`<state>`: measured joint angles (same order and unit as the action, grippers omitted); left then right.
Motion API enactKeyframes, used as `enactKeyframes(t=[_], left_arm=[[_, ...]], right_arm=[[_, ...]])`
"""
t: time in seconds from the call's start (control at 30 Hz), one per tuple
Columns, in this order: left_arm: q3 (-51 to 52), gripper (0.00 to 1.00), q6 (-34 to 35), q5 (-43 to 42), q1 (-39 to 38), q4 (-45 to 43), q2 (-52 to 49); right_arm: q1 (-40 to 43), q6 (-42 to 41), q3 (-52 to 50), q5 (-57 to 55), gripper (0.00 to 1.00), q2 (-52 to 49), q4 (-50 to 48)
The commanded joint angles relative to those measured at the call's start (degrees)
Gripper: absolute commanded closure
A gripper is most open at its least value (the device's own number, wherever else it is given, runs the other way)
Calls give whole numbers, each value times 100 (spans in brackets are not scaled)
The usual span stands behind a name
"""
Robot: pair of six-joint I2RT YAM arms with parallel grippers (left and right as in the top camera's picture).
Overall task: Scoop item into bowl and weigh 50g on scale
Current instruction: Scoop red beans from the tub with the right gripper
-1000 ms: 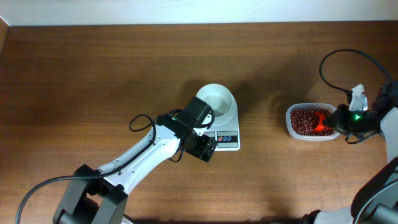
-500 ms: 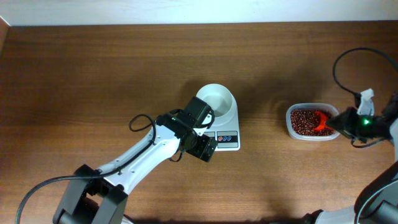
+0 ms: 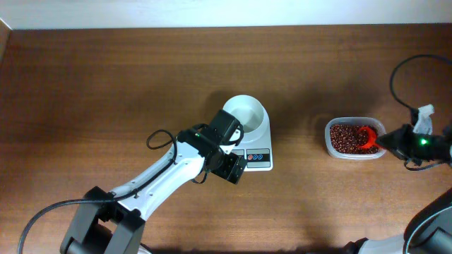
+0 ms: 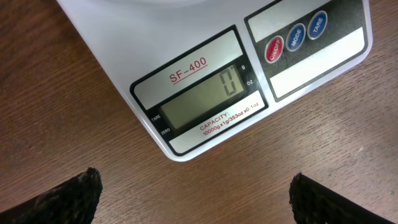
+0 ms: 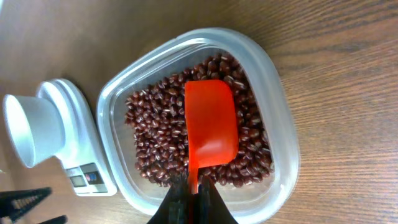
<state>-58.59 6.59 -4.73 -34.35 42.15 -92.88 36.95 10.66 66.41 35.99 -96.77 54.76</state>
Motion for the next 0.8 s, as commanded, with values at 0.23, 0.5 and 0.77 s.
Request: enactKeyframes(t=[0.23, 0.5, 0.77], left_arm=[[37, 1, -70, -85, -28, -13, 118], [37, 1, -70, -83, -28, -13, 118], [37, 1, -68, -83, -28, -13, 118]], right_arm=[[-1014, -304, -74, -922, 96, -48, -114], [-409, 289, -96, 588, 96, -509, 9], [92, 398, -96, 1014, 96, -627, 28]])
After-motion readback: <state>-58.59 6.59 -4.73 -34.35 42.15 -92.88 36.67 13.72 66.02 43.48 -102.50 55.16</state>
